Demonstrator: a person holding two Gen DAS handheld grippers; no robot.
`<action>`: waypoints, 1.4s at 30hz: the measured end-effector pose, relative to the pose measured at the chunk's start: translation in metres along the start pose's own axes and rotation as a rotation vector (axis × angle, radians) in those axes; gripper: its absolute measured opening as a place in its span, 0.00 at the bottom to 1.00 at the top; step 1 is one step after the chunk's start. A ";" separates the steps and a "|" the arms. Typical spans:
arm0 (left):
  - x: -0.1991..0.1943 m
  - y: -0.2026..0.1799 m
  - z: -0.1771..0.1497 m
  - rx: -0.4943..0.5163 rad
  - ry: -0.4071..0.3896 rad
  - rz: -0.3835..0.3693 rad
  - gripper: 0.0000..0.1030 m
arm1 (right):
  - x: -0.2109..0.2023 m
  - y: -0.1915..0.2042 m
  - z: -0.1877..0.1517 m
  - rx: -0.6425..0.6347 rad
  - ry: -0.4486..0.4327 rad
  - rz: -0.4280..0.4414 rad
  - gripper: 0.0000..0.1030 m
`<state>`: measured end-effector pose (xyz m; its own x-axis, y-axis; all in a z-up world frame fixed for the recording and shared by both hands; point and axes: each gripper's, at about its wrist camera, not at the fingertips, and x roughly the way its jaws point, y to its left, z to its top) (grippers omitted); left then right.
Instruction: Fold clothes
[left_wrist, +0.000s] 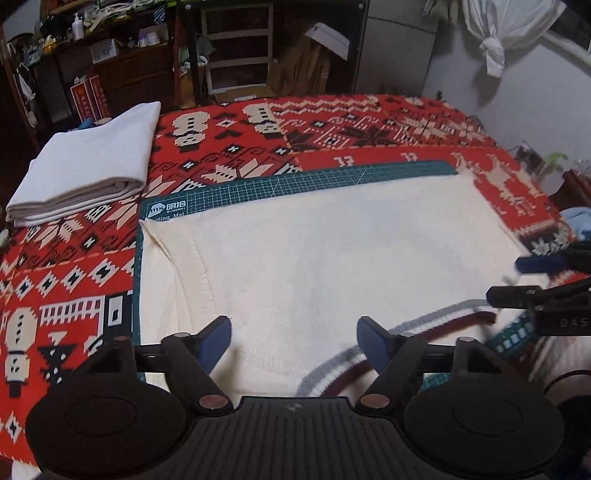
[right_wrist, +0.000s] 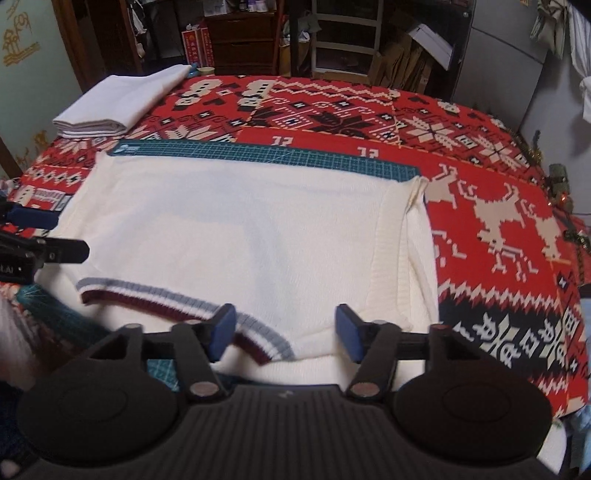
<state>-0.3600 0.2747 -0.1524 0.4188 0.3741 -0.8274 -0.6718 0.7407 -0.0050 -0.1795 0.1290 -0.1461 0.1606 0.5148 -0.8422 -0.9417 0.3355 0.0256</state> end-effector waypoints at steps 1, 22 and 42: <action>0.006 -0.002 0.000 0.007 0.010 0.009 0.75 | 0.005 0.000 0.000 0.000 0.005 -0.008 0.83; 0.040 -0.009 -0.025 0.005 -0.050 0.101 1.00 | 0.040 0.005 -0.015 0.033 -0.027 -0.110 1.00; 0.017 -0.003 -0.048 0.041 -0.135 0.060 0.99 | 0.024 0.006 -0.051 0.024 -0.139 -0.081 1.00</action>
<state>-0.3805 0.2520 -0.1933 0.4589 0.4877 -0.7426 -0.6737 0.7360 0.0671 -0.1964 0.1027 -0.1936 0.2768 0.5888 -0.7594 -0.9169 0.3983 -0.0255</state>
